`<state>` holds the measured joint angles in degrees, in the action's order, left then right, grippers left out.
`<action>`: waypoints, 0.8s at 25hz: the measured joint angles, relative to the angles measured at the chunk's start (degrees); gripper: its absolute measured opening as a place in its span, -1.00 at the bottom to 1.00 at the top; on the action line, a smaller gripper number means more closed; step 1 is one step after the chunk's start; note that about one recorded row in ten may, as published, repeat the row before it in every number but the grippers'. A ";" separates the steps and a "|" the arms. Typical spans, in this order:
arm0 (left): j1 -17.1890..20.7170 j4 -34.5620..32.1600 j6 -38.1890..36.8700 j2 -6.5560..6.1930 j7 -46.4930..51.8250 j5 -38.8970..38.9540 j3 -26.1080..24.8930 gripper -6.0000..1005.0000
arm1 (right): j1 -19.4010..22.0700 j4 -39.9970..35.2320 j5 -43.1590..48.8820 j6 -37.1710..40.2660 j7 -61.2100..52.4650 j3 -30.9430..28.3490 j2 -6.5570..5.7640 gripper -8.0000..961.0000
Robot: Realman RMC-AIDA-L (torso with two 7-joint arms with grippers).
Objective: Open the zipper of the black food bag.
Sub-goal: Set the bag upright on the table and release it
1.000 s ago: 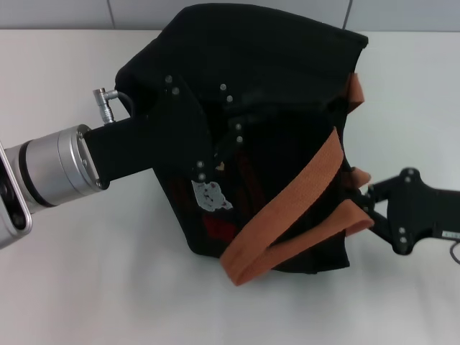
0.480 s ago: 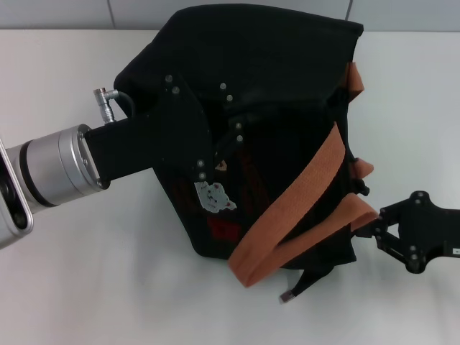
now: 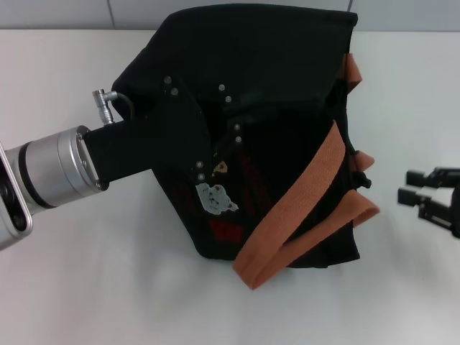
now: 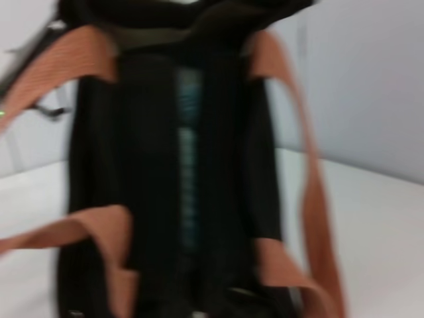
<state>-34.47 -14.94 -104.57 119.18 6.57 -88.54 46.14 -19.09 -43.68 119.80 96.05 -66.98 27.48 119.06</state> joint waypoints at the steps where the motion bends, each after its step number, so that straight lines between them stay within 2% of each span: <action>1: -0.01 -0.01 0.00 0.00 0.00 -0.01 0.00 -0.79 | -0.01 0.00 -0.05 -0.97 0.17 -0.35 0.01 -0.69; 5: -0.12 0.00 0.00 0.00 -0.02 -0.02 0.00 -0.79 | -1.29 0.27 -0.06 -4.10 0.41 1.37 0.24 -0.39; 7: -0.22 0.00 -0.01 0.00 -0.03 -0.03 0.00 -0.79 | -3.21 2.26 -0.30 -6.65 1.14 4.11 0.46 0.02; 14: -0.23 0.10 -0.02 0.00 -0.07 -0.05 0.00 -0.79 | -7.24 8.78 -3.20 -11.18 6.63 6.25 0.72 0.22; 17: -0.21 0.46 -0.08 0.00 -0.07 -0.05 -0.12 -0.79 | -8.92 13.18 -7.73 -13.18 13.03 6.60 0.73 0.11; 20: -0.24 0.57 -0.03 0.00 -0.07 -0.05 -0.12 -0.79 | -10.01 14.90 -8.15 -13.95 16.37 7.24 0.74 0.00</action>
<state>-34.71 -14.37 -104.60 119.18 6.50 -88.60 46.02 -29.11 -28.78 111.65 82.10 -50.60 34.72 119.79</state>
